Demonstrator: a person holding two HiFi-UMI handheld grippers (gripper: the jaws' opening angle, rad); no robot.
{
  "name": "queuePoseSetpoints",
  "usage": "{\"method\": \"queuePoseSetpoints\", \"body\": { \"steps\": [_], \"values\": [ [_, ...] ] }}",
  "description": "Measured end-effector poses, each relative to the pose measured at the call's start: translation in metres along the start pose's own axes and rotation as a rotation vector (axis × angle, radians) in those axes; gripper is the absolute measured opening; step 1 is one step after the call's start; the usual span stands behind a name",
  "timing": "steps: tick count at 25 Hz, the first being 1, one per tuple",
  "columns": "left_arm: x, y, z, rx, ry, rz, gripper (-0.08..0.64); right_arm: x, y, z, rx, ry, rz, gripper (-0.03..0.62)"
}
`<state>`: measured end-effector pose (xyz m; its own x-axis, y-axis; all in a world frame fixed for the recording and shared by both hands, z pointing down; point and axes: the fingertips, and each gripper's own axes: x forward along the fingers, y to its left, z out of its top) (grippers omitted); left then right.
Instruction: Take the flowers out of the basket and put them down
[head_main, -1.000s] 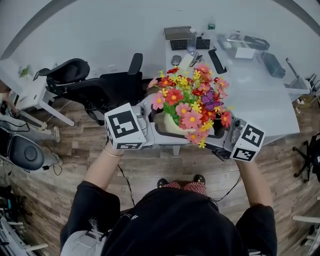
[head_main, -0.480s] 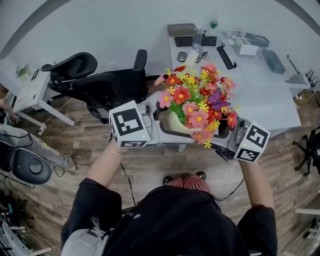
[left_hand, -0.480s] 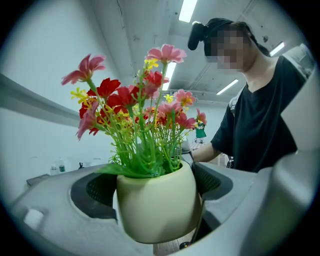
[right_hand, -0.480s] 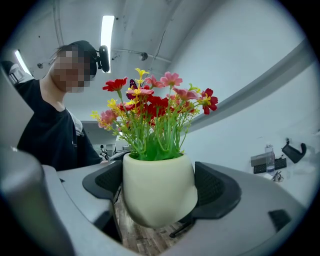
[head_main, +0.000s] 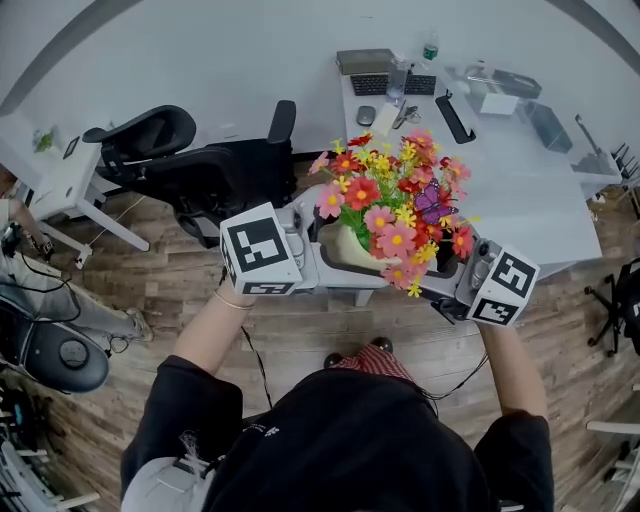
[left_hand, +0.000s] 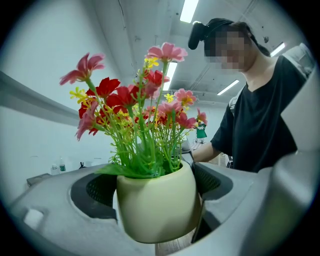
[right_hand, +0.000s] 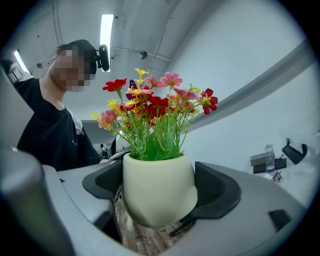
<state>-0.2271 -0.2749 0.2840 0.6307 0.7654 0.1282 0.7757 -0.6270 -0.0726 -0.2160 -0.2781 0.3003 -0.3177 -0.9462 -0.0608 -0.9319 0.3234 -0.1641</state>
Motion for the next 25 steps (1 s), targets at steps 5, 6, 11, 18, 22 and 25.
{"method": "queuePoseSetpoints", "body": {
  "steps": [5, 6, 11, 18, 22, 25],
  "values": [
    [0.018, 0.014, 0.003, -0.008, 0.000, 0.010, 0.476, -0.012, -0.019, 0.005, 0.003, -0.002, 0.011, 0.457],
    [0.020, 0.015, 0.002, -0.002, -0.003, 0.013, 0.476, -0.013, -0.021, 0.004, -0.002, -0.006, 0.013, 0.457],
    [0.017, 0.015, -0.001, 0.013, -0.001, 0.016, 0.476, -0.010, -0.020, 0.002, -0.011, -0.016, 0.019, 0.457],
    [0.023, 0.017, -0.007, 0.008, -0.002, 0.030, 0.476, -0.015, -0.025, -0.002, -0.008, -0.027, 0.028, 0.458],
    [0.024, 0.019, -0.009, 0.013, 0.008, 0.036, 0.476, -0.015, -0.027, -0.004, -0.007, -0.021, 0.038, 0.457],
    [0.024, 0.019, -0.009, 0.018, 0.011, 0.041, 0.476, -0.014, -0.029, -0.005, -0.013, -0.016, 0.045, 0.457]
  ]
}}
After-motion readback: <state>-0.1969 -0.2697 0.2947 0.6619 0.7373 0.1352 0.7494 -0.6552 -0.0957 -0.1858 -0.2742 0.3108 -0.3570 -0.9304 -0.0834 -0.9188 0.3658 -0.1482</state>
